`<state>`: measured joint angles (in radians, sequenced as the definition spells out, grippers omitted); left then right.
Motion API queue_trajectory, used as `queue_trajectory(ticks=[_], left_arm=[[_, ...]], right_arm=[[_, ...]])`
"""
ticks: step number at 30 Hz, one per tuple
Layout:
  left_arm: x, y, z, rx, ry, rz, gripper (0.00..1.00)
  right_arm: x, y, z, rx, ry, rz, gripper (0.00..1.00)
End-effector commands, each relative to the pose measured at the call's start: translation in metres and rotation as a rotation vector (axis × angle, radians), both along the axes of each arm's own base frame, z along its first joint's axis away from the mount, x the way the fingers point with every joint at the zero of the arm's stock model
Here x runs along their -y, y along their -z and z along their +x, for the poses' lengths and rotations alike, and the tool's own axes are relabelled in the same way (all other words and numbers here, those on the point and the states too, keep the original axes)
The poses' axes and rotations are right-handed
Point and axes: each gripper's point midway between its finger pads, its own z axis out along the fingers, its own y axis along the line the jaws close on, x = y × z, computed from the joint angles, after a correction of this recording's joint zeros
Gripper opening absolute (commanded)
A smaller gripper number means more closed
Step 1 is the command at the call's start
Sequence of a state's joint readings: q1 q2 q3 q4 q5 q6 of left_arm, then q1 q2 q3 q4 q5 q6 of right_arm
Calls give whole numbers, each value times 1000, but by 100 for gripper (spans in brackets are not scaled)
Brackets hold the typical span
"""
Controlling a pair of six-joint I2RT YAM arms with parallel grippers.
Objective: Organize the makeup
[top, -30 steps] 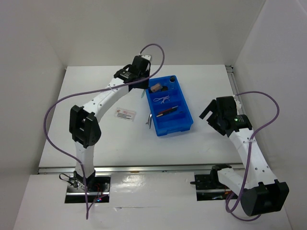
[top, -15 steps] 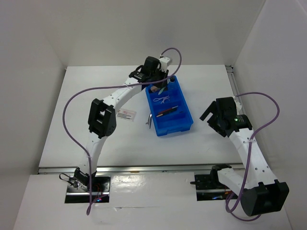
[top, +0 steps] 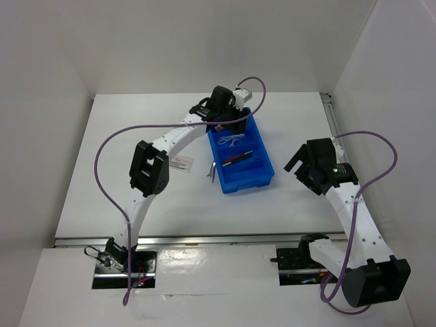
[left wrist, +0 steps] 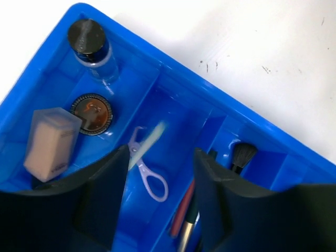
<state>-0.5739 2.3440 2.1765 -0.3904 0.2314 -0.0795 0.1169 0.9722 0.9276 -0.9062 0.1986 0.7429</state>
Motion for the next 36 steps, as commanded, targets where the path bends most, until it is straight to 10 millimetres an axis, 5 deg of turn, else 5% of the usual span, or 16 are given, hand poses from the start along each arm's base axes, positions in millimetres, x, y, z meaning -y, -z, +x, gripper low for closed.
queue_trajectory(ticks=[1,4,7,10,15,20,21,23,29,36], left_arm=[[7,-3,-4,25,47,14,66],[4,-7,-7,31,30,46,79],[-2,-39,-10,65,-22,43,78],[-21,-57,-21,50,-99,48,59],[-84,-76,-76,-38,-342,42,33],[-115,-30,-137,-235,-415,35,37],[-118,-6,-152,-309,-420,51,44],[-121,5,-161,-372,-465,51,51],[-120,50,-164,-474,-525,82,64],[-117,79,-159,-526,-562,120,60]], right_arm=[[5,-12,3,29,21,-12,100],[5,-12,3,29,21,-12,100],[5,-12,2,28,14,-17,100],[3,-16,1,45,7,-7,100],[2,-16,1,58,-7,-3,100],[0,-19,2,75,-20,0,100],[-1,-19,2,74,-26,7,100],[-1,-22,1,86,-26,9,100],[-1,-27,0,106,-26,11,100],[-3,-29,-1,116,-32,19,100]])
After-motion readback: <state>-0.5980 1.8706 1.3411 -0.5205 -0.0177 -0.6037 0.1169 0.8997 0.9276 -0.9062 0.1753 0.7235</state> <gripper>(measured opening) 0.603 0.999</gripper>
